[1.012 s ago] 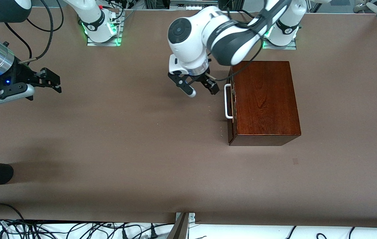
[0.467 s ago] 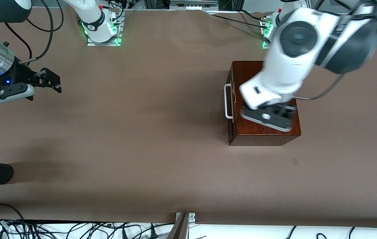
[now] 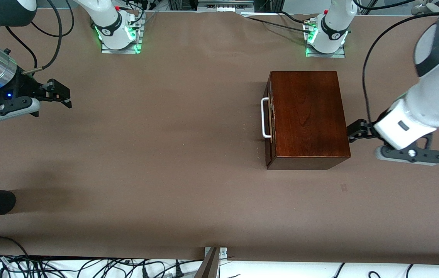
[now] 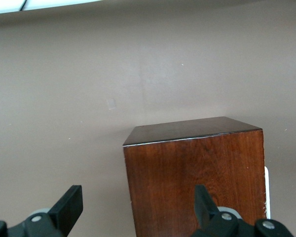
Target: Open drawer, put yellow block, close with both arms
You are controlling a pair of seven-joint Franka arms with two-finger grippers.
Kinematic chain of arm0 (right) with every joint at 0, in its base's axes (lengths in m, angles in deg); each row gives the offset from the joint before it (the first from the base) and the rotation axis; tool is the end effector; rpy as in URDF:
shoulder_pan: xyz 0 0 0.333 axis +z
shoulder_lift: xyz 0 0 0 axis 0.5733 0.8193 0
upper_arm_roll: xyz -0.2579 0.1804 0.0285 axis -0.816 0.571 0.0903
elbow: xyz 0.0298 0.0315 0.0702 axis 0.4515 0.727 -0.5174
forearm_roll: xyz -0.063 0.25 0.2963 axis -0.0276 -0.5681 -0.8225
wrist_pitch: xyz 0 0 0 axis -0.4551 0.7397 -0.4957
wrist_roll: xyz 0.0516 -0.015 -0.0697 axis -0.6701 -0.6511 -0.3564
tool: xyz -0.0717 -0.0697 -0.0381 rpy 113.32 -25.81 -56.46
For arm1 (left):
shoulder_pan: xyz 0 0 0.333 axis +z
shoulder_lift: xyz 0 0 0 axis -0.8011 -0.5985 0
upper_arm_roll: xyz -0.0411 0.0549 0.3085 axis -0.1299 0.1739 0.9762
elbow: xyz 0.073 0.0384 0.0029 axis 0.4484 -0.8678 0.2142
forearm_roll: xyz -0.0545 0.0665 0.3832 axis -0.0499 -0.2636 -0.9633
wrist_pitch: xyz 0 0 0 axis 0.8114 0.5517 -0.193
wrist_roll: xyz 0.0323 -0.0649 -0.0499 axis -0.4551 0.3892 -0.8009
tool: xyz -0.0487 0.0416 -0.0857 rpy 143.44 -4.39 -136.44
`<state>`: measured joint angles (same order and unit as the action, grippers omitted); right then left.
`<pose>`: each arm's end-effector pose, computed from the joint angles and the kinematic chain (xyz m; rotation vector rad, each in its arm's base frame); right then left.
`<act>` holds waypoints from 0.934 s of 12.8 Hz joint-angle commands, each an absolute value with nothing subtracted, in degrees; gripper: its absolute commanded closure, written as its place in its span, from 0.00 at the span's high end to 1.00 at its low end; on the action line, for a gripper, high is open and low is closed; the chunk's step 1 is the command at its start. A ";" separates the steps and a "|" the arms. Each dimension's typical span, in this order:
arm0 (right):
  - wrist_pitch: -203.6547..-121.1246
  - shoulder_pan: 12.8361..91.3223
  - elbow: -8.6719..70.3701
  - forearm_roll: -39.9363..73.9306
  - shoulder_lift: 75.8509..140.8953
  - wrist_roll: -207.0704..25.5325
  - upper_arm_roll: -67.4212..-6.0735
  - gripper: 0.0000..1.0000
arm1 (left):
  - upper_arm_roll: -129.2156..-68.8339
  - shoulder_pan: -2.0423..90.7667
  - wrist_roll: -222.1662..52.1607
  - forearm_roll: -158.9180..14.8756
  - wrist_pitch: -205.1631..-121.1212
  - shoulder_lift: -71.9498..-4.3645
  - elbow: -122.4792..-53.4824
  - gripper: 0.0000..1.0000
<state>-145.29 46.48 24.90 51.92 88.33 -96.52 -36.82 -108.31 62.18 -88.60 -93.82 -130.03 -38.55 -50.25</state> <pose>0.5803 0.0655 0.5794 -3.0814 -0.4474 -0.0548 0.6580 -0.1084 0.5876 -3.1143 0.1367 0.0341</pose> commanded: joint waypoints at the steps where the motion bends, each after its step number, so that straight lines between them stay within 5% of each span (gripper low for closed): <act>1: -144.42 46.14 24.38 52.35 88.42 -95.49 -36.48 1.00 | -98.26 59.41 -88.49 -85.72 -129.99 -29.01 -57.75 1.00; 3: -144.42 46.14 24.38 52.35 88.42 -95.49 -36.48 1.00 | -85.76 53.26 -87.87 -79.28 -135.25 -22.94 -66.79 1.00; 8: -144.42 46.14 24.38 52.35 88.42 -95.49 -36.57 1.00 | -83.69 52.36 -85.67 -79.61 -146.95 -9.39 -87.55 1.00; 12: -144.42 46.14 24.38 52.35 88.42 -95.49 -36.57 1.00 | -83.95 52.53 -85.76 -79.69 -146.35 -10.94 -86.72 1.00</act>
<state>-145.23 46.47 24.92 51.92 88.36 -96.46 -36.84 -84.66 53.05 -86.91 -80.50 -145.21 -10.80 -86.06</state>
